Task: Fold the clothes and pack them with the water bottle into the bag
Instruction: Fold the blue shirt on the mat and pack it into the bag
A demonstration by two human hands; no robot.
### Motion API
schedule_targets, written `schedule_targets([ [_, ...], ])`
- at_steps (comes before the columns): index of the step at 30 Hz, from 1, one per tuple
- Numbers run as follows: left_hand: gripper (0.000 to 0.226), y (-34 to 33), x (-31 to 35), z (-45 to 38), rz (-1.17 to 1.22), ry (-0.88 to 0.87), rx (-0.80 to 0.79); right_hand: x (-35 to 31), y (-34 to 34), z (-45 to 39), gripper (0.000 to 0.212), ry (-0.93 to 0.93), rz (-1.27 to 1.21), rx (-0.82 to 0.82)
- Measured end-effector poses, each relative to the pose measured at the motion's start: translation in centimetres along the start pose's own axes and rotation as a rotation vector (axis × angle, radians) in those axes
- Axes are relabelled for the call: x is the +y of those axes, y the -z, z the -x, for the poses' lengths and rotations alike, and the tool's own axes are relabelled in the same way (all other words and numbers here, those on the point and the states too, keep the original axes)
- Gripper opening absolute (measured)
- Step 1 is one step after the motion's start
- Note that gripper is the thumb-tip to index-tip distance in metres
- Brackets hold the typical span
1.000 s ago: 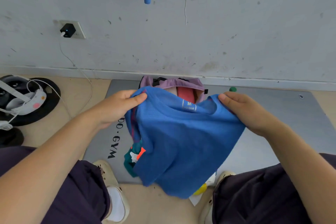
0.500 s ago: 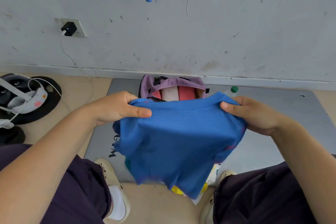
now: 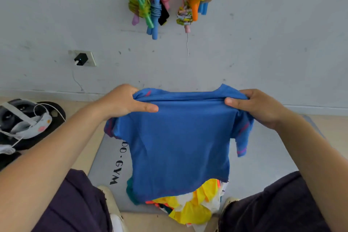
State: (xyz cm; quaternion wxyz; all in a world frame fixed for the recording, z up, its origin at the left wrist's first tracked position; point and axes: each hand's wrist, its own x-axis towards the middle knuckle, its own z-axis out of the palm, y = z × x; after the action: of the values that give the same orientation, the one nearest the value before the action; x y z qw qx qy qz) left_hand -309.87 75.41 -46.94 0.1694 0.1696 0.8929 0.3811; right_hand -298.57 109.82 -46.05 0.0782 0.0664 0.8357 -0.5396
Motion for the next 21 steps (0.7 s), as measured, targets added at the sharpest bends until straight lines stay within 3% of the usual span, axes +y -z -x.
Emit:
schedule_targets([
  [2, 0.072, 1.2, 1.0, -0.5, 0.111, -0.012, 0.103, -1.4, 0.4, -0.4, 0.057, 0.061, -0.053, 0.097],
  [5, 0.075, 1.9, 1.8, -0.4, 0.26, -0.01, 0.129, -2.3, 0.5, -0.2, 0.068, 0.092, -0.08, 0.156],
  [10, 0.067, -0.5, -0.2, 1.5, 0.206, 0.027, 0.009, 0.1, -0.9, 1.8, 0.061, -0.025, -0.116, 0.046],
  [16, 0.023, -1.6, -1.0, 3.9, 0.146, 0.031, -0.154, 2.1, -2.0, 3.9, 0.063, -0.16, -0.205, -0.12],
  [21, 0.037, 1.4, 1.5, 2.8, 0.22, -0.057, -0.179, -0.5, -0.1, 3.1, 0.063, -0.095, -0.188, -0.065],
])
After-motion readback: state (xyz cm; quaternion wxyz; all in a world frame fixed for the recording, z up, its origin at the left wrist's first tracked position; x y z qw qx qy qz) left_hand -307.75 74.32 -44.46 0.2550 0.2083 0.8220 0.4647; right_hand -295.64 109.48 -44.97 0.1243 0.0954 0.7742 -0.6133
